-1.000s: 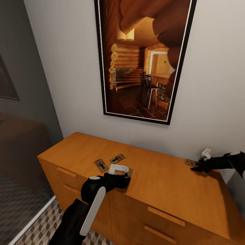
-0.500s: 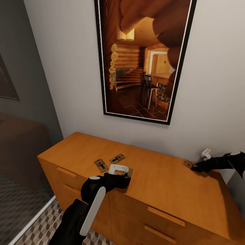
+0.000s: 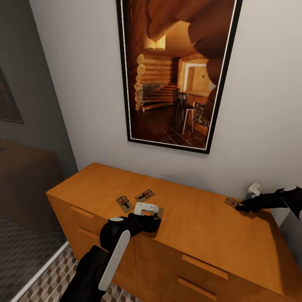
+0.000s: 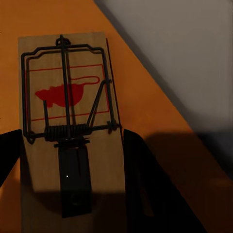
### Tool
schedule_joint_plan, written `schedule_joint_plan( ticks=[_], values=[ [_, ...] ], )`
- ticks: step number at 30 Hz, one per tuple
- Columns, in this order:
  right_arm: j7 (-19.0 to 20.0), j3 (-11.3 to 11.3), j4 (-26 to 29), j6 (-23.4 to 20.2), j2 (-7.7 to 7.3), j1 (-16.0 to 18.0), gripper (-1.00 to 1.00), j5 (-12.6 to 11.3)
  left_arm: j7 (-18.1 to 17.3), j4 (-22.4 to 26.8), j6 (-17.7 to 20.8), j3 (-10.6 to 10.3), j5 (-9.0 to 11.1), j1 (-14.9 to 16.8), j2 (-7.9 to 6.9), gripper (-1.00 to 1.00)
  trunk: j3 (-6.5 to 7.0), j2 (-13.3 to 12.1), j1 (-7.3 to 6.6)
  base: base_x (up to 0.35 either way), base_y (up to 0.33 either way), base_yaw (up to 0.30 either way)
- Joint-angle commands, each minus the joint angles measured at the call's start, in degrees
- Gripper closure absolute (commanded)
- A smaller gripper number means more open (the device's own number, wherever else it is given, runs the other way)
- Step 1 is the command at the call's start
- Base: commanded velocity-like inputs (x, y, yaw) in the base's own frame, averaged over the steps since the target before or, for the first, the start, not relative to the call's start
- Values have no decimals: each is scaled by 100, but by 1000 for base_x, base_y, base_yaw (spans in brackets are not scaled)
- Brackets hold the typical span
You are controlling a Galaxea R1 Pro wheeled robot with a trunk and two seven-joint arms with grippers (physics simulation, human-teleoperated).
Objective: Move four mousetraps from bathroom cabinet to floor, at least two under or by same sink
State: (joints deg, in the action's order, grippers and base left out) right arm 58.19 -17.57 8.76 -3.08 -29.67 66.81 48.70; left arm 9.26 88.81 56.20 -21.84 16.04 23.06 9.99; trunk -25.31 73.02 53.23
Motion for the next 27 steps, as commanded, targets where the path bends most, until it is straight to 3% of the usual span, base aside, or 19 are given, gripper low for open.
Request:
schedule_joint_plan(
  ticks=[1, 27],
  values=[
    [52, 70, -56, -61, 4, -2, 100, 34, 59, 4, 22, -4, 51, 6, 1, 100, -8, 3, 1, 0, 0, 0],
    [63, 70, -96, -61, 19, -2, 100, 34, 59, 4, 22, -4, 48, 6, 1, 100, -8, 3, 1, 0, 0, 0]
  ],
)
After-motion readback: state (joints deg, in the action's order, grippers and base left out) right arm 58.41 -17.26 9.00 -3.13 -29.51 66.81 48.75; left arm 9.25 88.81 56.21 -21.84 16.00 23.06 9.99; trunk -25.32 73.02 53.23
